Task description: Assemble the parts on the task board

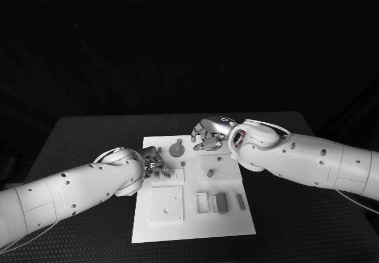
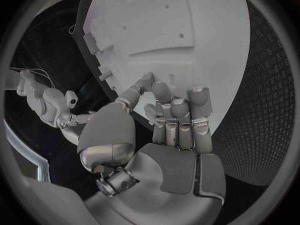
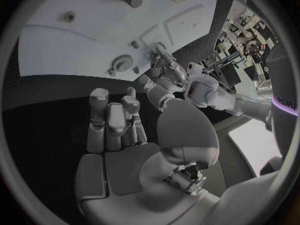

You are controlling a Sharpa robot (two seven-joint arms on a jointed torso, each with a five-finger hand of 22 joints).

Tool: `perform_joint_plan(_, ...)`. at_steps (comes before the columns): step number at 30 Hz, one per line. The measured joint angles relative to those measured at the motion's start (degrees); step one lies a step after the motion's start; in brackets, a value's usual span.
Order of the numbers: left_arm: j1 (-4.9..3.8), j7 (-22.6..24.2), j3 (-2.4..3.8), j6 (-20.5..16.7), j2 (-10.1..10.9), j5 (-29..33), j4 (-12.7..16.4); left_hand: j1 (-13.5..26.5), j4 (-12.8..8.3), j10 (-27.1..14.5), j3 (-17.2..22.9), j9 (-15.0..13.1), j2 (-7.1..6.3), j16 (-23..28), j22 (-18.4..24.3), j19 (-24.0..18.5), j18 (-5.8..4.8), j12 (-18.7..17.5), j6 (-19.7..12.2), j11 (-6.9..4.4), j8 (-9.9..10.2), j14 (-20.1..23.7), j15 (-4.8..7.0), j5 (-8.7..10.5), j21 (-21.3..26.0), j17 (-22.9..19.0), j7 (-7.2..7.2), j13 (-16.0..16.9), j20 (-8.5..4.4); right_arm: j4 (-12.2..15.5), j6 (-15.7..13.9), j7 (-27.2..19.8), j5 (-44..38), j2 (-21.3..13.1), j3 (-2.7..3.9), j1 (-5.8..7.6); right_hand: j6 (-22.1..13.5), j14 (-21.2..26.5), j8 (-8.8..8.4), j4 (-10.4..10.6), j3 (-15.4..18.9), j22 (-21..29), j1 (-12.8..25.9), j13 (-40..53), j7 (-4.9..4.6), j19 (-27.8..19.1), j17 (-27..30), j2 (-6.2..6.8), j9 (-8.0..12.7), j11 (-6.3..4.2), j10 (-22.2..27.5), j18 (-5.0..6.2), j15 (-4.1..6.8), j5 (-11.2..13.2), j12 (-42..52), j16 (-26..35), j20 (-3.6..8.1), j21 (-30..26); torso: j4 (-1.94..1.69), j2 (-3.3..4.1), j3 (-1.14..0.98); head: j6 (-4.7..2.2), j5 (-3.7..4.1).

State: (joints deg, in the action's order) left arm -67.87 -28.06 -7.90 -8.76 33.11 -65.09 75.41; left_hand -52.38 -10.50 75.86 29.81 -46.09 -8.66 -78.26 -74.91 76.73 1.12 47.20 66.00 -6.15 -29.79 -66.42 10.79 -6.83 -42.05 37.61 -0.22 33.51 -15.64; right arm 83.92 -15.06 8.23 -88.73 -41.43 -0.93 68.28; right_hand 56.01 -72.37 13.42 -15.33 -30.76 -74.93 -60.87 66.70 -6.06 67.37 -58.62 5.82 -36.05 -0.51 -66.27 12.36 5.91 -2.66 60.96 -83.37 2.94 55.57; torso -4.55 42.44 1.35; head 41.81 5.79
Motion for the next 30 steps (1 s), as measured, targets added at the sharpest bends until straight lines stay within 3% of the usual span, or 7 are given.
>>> perform_joint_plan(7,0.00,-0.1,-0.01,0.0,-0.1,0.2,-0.1,1.2,1.4,0.0,0.0,0.0,-1.23,0.0,0.0,0.2,0.05,0.2,0.0,0.00,-0.1,-0.4,0.78,2.46,0.3,-0.1,0.00,-0.1,-0.03,0.0,0.0,0.0,0.0,-0.1,0.00,0.00,0.0,0.0,0.00,0.0,0.0,0.0,0.0,0.0,0.00,0.0,0.0,0.00,0.0,0.00,0.0,0.00,0.00,0.0,0.0,0.0,0.00,0.0,0.01,0.00,0.00,0.01,0.04)
perform_joint_plan(14,0.00,-0.1,-0.01,0.1,-0.1,0.3,-0.1,1.4,1.5,0.0,0.1,0.0,-1.37,0.0,0.0,0.2,0.19,0.2,0.0,0.00,-0.1,-0.5,0.89,2.87,0.3,-0.1,-0.03,-0.1,-0.03,0.1,0.0,0.0,0.0,-0.1,0.00,0.00,0.0,0.0,0.00,0.0,0.0,0.0,0.0,0.0,0.01,0.0,0.0,0.00,0.0,0.00,0.0,0.01,0.00,0.0,0.0,0.0,-0.01,0.0,0.01,0.00,0.00,0.04,0.09)
perform_joint_plan(17,0.00,-0.1,-0.01,0.0,-0.2,0.3,-0.1,2.2,2.3,0.0,-0.4,0.0,-2.23,0.0,0.0,0.2,0.27,0.2,-0.1,0.00,-0.1,-0.6,1.06,3.84,0.3,-0.1,-0.10,-0.1,-0.03,0.1,0.0,0.0,0.0,-0.2,0.00,0.00,0.0,0.0,0.00,0.0,0.0,0.0,0.0,0.0,0.01,0.0,0.0,0.00,0.0,0.00,0.0,0.00,0.00,0.0,0.0,0.0,-0.02,0.0,0.01,0.00,0.00,0.04,0.13)
perform_joint_plan(23,0.02,-0.1,-0.01,0.0,-0.4,0.6,-0.1,3.3,3.4,0.0,-0.8,-0.2,-2.95,-0.2,0.0,0.2,0.55,0.2,-0.1,0.00,-0.1,-0.5,1.12,3.84,0.3,0.0,-0.12,-0.1,-0.03,0.1,0.0,0.0,0.0,-0.2,0.00,0.00,-0.1,0.0,0.00,0.2,-0.2,0.0,0.0,0.0,0.09,-0.1,0.0,0.00,0.0,0.00,0.0,0.00,0.00,0.0,0.0,0.0,-0.09,0.0,0.00,0.00,0.00,0.01,0.15)
perform_joint_plan(25,0.02,-0.1,-0.01,0.0,-0.5,0.8,-0.1,4.7,2.4,0.0,-3.6,-0.5,-1.81,-0.2,0.0,0.0,0.58,0.5,-0.1,0.00,-0.1,-0.5,1.12,3.84,0.3,0.0,-0.15,0.0,-0.23,0.1,0.0,0.0,0.0,-0.2,0.00,0.00,-0.1,0.0,0.00,0.2,-0.2,0.0,0.0,0.0,0.09,-0.1,0.0,0.00,0.0,0.00,0.0,0.00,0.00,0.0,0.0,0.0,-0.10,0.0,0.00,0.00,0.00,0.01,0.16)
perform_joint_plan(30,0.02,0.0,-0.01,0.0,-0.5,1.0,0.0,6.7,1.6,0.0,-6.5,-0.7,-1.18,-0.5,0.0,-0.3,0.59,0.5,-0.1,-0.01,-0.1,-0.2,1.42,3.84,0.3,0.1,-0.32,0.1,-0.42,0.1,0.0,0.0,0.0,-0.2,0.00,0.00,-0.2,0.0,0.00,0.2,-0.2,0.0,0.0,0.0,0.06,-0.1,0.0,0.00,0.0,0.00,0.0,0.01,0.00,0.0,0.0,0.0,-0.10,0.0,0.00,0.00,0.03,0.01,0.24)
